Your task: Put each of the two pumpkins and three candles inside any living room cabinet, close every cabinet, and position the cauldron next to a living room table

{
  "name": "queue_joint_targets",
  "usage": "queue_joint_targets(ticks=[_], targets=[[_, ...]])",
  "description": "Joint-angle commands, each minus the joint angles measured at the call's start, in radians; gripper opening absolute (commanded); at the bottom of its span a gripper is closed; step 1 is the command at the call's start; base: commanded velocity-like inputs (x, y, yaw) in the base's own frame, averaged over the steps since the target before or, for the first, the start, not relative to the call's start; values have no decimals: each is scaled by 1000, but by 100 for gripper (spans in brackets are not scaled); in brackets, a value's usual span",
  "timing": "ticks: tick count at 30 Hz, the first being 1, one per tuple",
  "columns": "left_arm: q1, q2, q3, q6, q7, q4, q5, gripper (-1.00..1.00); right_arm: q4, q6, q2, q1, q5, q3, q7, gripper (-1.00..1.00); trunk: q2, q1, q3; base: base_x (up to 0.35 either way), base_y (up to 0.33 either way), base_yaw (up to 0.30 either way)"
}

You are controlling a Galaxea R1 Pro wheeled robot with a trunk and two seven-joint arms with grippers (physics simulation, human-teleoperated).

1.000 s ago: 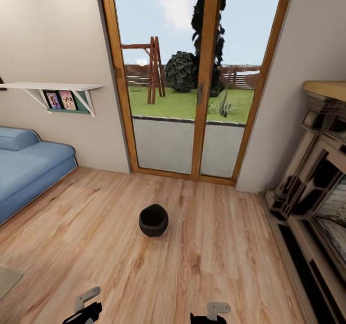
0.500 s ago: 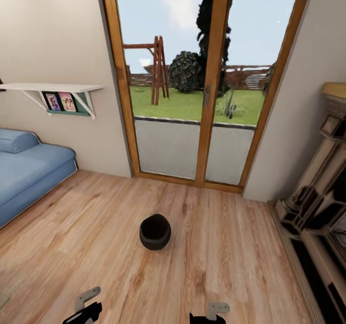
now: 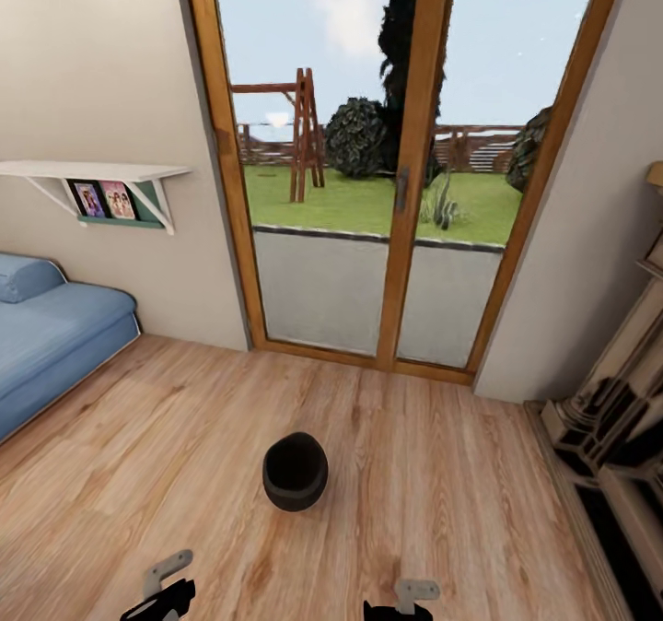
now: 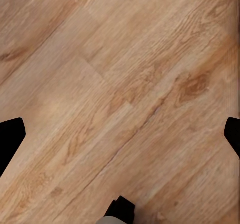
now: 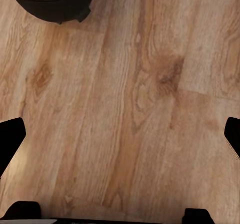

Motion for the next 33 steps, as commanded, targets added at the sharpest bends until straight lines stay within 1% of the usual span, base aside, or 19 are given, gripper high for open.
queue_joint_targets(ticks=[1,17,25,33], targets=[[0,1,-8,2,8,-2,7,100,0,-4,0,-1,-9,9,-5,100,-1,1,-1,332,0,0],[0,1,-8,2,8,-2,7,100,0,-5,0,-1,-9,10,-5,100,-1,1,-1,331,91,1],[0,1,-8,2,8,-2,7,100,0,-5,0,-1,-9,9,-5,100,-1,1,-1,325,114,144],[0,1,-8,0,8,-2,7,100,0,-5,0,-1,-9,11,-5,100,-1,1,-1,321,32,24]])
